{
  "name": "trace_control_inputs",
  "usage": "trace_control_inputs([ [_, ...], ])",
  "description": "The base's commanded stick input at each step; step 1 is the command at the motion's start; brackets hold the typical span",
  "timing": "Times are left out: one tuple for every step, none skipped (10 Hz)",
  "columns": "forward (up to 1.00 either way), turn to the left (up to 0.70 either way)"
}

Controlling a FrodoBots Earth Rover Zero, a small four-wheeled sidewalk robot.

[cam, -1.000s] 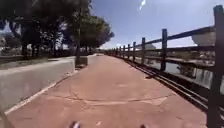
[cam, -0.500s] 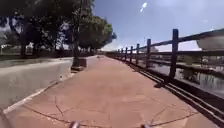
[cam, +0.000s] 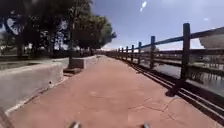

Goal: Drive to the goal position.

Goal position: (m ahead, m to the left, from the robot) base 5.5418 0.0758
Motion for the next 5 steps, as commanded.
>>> trace_control_inputs([
  [1.0,0.0],
  [1.0,0.0],
  [1.0,0.0],
  [1.0,0.0],
  [1.0,0.0],
])
